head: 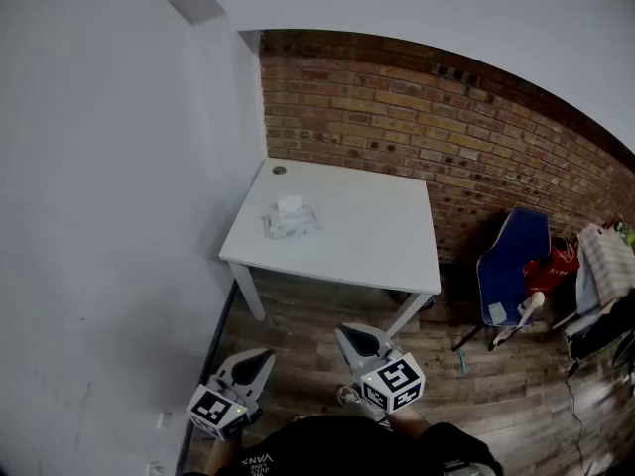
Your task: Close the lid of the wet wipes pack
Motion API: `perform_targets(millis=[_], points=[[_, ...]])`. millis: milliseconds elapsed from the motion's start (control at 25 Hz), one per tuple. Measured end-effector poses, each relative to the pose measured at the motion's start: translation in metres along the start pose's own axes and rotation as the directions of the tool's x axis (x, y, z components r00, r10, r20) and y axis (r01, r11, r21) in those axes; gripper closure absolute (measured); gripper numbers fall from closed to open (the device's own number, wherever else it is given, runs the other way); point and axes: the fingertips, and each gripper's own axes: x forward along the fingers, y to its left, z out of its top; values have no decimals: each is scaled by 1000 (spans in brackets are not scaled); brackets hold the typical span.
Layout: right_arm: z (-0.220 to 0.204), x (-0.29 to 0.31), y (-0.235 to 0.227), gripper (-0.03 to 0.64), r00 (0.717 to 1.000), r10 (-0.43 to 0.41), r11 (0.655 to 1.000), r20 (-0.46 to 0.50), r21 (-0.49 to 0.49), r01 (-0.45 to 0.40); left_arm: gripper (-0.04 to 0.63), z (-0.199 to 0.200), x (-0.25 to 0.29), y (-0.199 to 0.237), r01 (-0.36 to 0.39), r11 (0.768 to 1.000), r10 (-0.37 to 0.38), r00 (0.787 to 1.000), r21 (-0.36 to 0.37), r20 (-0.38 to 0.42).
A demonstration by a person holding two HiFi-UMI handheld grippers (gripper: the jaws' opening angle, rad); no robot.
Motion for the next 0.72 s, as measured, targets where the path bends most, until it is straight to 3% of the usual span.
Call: perform_targets(millis=[160, 720], points=[[5, 10, -5, 621, 1000, -1, 1000, 5, -15, 1, 595, 27, 10, -2, -5, 997, 6, 1000, -75, 6], [5, 23, -17, 620, 999, -47, 998, 26, 44, 46, 595, 23, 18, 14, 16, 996, -16, 1000, -91, -1]])
